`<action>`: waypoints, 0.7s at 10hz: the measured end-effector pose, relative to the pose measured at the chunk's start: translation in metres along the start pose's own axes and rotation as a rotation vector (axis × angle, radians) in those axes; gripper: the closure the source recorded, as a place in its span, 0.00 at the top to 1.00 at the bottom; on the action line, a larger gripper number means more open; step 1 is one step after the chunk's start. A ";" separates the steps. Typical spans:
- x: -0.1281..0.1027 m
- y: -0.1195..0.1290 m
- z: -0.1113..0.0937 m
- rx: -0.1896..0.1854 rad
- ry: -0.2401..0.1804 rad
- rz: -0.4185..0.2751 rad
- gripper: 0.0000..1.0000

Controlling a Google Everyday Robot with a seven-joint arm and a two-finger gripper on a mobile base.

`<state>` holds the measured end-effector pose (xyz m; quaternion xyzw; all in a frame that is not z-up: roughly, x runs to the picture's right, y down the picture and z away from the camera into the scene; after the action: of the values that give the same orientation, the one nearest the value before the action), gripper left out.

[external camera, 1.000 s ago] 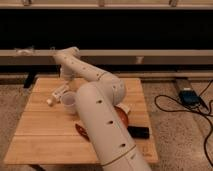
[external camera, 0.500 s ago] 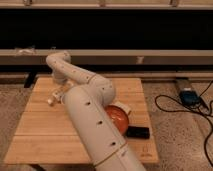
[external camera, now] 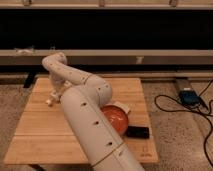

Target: Place the bottle in the ceramic bowl

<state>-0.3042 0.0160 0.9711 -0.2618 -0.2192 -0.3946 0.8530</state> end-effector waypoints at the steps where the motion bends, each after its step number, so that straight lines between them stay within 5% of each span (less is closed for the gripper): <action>1: 0.004 -0.002 -0.007 0.017 0.003 0.020 0.18; 3: 0.024 -0.007 -0.023 0.052 0.021 0.077 0.02; 7: 0.056 -0.005 -0.084 0.137 0.028 0.165 0.00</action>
<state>-0.2612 -0.0700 0.9402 -0.2143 -0.2117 -0.3107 0.9015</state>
